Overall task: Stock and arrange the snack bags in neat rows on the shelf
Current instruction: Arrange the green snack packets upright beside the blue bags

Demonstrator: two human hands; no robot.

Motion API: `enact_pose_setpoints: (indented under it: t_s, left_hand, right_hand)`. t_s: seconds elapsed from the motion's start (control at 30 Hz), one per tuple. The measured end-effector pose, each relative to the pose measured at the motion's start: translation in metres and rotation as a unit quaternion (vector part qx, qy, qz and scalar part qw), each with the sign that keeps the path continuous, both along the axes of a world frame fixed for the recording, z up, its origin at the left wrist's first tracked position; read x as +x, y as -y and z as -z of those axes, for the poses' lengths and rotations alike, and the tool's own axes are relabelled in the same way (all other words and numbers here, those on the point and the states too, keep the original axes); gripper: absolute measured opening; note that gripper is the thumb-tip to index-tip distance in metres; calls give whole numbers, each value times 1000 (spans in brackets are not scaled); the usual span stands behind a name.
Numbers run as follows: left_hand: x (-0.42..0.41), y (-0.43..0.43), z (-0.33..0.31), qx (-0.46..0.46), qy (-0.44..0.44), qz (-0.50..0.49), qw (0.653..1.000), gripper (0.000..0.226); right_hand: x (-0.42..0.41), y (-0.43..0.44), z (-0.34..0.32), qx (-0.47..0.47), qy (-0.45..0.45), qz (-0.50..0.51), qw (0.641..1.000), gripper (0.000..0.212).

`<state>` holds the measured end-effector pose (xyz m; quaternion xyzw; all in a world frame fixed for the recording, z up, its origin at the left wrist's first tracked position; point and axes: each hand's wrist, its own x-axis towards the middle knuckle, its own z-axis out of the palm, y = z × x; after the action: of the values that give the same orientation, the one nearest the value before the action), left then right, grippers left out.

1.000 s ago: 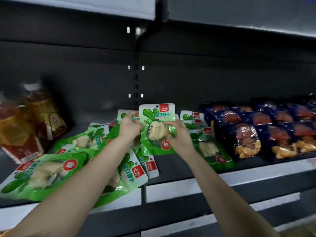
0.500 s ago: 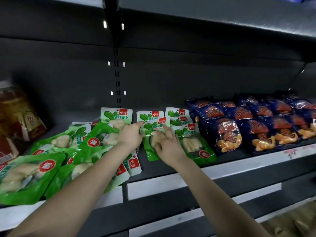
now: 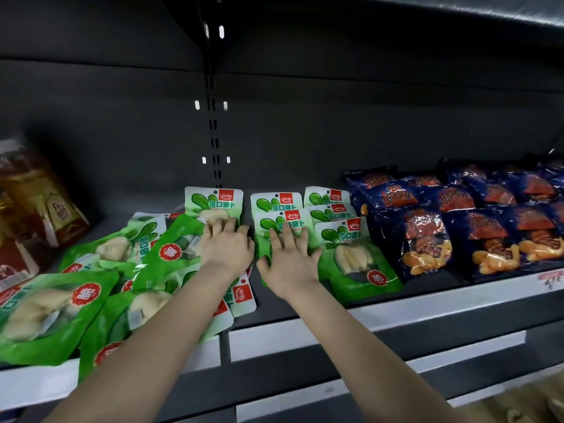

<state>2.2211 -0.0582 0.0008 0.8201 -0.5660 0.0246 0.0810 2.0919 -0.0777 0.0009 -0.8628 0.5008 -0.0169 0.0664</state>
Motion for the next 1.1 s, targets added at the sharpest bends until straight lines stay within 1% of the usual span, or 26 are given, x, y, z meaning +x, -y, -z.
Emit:
enact_pose_setpoints:
  t_s: [0.13,0.27,0.4,0.73,1.0,1.1]
  left_hand:
    - [1,1,2,-9,-9,-5,1000,45]
    - [2,2,0,-19,-29,-8,999,46]
    - [3,1,0,-20,-52,-10,998,47]
    - [5,-2,-2,-24,-77,-2,997,48]
    - [4,-4,-5,-24,-82,2,996,49]
    - [4,-5,-6,-23,-80,3,997,48]
  right_hand:
    - [1,1,1,-33,-2,-17,999,67]
    - [0,3,4,-16,16,-24,999,67]
    - [-3,4,5,-7,11,-34,999,66]
    - [-4,2,5,-4,16,-29,999,67]
    - [-6,0,5,-4,24,-31,999,67]
    - [-5,-3,2,-24,0,-19,1000,68]
